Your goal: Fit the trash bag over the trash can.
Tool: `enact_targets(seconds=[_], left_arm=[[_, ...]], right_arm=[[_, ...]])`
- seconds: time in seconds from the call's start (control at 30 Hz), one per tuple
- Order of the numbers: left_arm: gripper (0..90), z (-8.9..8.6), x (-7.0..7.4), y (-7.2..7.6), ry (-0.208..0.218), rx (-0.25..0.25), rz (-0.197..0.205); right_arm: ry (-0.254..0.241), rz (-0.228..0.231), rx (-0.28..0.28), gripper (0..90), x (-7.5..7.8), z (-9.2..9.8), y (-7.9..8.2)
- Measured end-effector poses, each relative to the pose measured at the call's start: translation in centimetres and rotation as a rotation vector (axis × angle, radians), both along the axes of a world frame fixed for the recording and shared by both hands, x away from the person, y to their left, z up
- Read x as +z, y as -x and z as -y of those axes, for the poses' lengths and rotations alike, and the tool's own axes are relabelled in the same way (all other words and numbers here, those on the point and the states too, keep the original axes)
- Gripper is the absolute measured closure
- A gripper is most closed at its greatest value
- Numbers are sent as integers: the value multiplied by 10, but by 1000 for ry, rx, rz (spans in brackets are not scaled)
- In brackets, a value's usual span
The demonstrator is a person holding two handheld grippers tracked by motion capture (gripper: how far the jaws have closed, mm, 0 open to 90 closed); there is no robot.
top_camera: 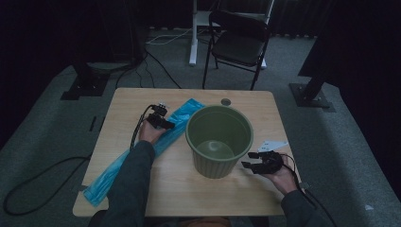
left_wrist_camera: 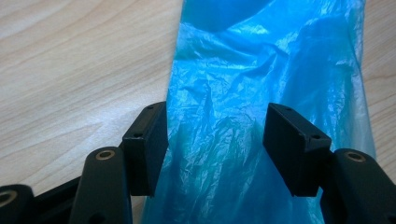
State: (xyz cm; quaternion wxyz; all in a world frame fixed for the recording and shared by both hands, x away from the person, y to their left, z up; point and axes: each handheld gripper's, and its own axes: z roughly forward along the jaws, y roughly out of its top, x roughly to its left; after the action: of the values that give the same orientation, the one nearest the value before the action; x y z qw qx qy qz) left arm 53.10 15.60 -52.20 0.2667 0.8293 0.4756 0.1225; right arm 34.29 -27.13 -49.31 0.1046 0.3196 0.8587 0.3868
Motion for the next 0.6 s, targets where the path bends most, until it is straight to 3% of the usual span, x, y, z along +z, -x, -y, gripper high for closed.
enact_targets(seconds=[0.23,0.4,0.47,0.5,0.6], left_arm=[[457,4,-1,5,-52,-16,33],[710,5,-2,12,-30,-36,59],[710,5,-2,16,-19,-55,59],[830,4,-2,17,-8,-63,50],[889,-2,0,20,11,-89,14]], right_arm=[[3,-1,1,462,0,0,0],[6,-2,6,462,-1,-1,0],[6,-3,6,462,-1,-1,1],[7,-4,5,462,-1,-1,1],[5,-6,2,463,-1,1,1]])
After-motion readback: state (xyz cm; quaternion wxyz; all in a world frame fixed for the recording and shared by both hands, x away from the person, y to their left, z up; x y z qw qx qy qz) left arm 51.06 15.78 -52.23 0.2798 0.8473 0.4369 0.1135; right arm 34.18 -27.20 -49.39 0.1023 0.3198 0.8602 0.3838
